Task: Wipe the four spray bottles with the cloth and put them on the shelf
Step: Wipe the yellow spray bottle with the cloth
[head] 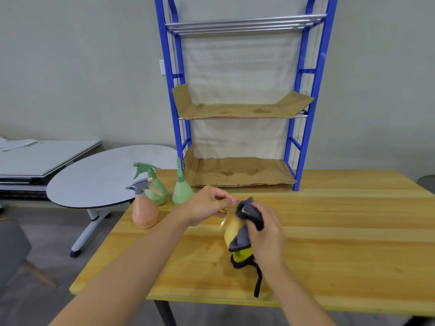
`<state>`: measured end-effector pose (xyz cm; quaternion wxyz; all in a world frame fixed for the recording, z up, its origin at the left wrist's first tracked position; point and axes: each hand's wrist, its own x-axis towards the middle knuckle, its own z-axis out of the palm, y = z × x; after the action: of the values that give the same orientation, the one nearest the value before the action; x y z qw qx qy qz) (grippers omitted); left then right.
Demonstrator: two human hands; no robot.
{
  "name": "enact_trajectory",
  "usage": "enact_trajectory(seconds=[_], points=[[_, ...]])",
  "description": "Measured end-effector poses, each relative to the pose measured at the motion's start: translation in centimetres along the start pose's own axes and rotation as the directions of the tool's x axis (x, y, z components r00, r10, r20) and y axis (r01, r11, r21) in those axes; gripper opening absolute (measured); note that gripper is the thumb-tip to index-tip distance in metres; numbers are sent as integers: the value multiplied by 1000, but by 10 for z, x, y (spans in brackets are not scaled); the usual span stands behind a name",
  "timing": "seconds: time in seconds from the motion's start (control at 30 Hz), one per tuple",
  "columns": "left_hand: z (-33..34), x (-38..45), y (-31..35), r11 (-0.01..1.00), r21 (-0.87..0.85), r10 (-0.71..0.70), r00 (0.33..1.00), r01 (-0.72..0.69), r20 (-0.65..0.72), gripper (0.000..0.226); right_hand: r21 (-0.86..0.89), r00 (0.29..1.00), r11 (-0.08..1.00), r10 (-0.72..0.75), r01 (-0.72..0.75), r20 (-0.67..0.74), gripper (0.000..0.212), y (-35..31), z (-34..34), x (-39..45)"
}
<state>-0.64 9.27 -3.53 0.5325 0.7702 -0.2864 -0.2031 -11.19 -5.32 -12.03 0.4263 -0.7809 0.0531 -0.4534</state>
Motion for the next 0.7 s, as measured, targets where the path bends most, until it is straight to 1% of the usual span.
enact_trajectory(seconds=[0.03, 0.07, 0.1, 0.13, 0.17, 0.2, 0.23, 0.27, 0.3, 0.33, 0.4, 0.47, 0.5, 0.57, 0.63, 0.7], points=[[0, 0, 0, 1000, 12, 1, 1000, -1, 0, 14, -26, 999, 999, -30, 31, 43, 54, -2, 1, -1], [-1, 0, 0, 1000, 27, 4, 1000, -4, 1, 14, -46, 986, 992, -113, 119, 126, 54, -3, 2, -3], [-2, 1, 0, 999, 40, 8, 1000, -8, 5, 14, -61, 954, 971, -213, 230, 213, 54, -2, 1, -6], [-3, 1, -1, 999, 49, 9, 1000, -9, 11, 15, -74, 924, 949, -280, 308, 260, 54, 0, 0, -6], [-3, 1, -1, 998, 57, 9, 1000, -10, 16, 15, -76, 925, 948, -281, 309, 257, 53, 4, 0, -3], [-3, 1, -1, 997, 71, 12, 1000, -13, 15, 16, -66, 957, 973, -205, 222, 204, 51, 5, -2, 0], [-2, 2, -1, 995, 93, 20, 1000, -21, 11, 15, -40, 989, 996, -76, 81, 126, 48, 4, -4, 2], [-2, 3, 0, 991, 128, 33, 999, -33, 3, 16, 1, 996, 998, 63, -63, 67, 45, 2, -5, 4], [-1, 3, 0, 983, 178, 49, 999, -47, -7, 16, 33, 986, 986, 159, -160, 44, 42, -1, -3, 5], [-2, 5, 1, 971, 233, 67, 998, -61, -16, 17, 37, 982, 982, 185, -187, 47, 39, -3, -1, 5], [-3, 6, 3, 954, 288, 91, 996, -84, -14, 17, 11, 985, 990, 136, -138, 105, 37, -9, 1, 6], [-4, 5, 2, 961, 264, 91, 996, -88, -2, 17, 3, 984, 998, 64, -65, 169, 38, -13, -1, 7], [-4, 4, 1, 967, 243, 84, 996, -83, 4, 16, -9, 982, 999, 55, -54, 179, 38, -11, -3, 7], [-5, 1, -2, 976, 207, 74, 997, -75, 12, 15, -60, 981, 993, 107, -99, 161, 39, 2, -6, 6], [-5, 0, -3, 974, 212, 80, 997, -82, 20, 15, -107, 962, 972, 225, -210, 152, 39, 15, -12, 3], [-4, -1, -3, 969, 236, 72, 997, -73, 12, 15, -111, 943, 953, 298, -283, 149, 37, 20, -17, 5]])
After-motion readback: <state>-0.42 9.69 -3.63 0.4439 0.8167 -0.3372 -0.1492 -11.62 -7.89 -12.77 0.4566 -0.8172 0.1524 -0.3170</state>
